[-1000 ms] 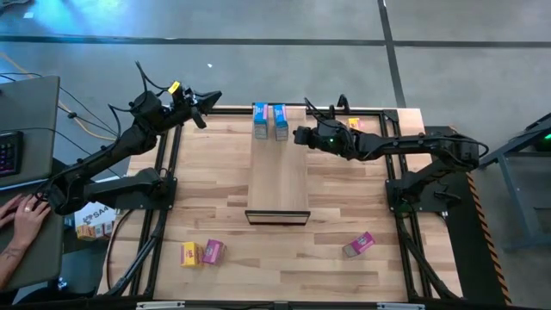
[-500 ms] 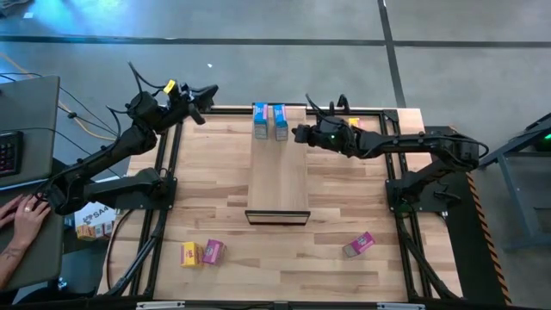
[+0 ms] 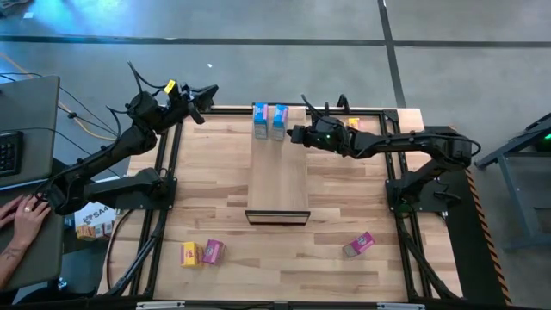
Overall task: Stack cereal on shelf
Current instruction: Put the blue cereal box on the shelf
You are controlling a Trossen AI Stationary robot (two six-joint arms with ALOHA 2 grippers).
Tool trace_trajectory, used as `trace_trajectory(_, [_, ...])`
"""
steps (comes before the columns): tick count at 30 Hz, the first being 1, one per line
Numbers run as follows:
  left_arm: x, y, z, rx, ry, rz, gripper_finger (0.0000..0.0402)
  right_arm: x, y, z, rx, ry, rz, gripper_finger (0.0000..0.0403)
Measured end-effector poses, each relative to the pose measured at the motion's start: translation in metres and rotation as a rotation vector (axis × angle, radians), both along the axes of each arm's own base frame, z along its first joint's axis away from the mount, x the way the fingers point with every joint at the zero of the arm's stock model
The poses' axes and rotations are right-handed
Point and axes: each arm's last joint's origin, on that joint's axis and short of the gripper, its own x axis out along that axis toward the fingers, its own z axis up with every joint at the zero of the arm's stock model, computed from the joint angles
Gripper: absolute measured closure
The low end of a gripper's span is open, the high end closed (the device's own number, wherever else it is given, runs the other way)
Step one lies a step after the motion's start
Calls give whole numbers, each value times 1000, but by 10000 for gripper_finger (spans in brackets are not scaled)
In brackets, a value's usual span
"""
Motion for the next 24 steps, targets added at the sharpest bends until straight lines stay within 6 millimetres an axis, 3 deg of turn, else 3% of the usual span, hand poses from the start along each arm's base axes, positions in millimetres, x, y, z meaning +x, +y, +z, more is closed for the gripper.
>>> trace_trajectory(10, [0,0,0,0,0,-2,401,-11,-22,7,-3,-35,-49,403])
trace_trajectory(24, [0,0,0,1,1,-2,401,-6,-30,7,29,-138,-101,403])
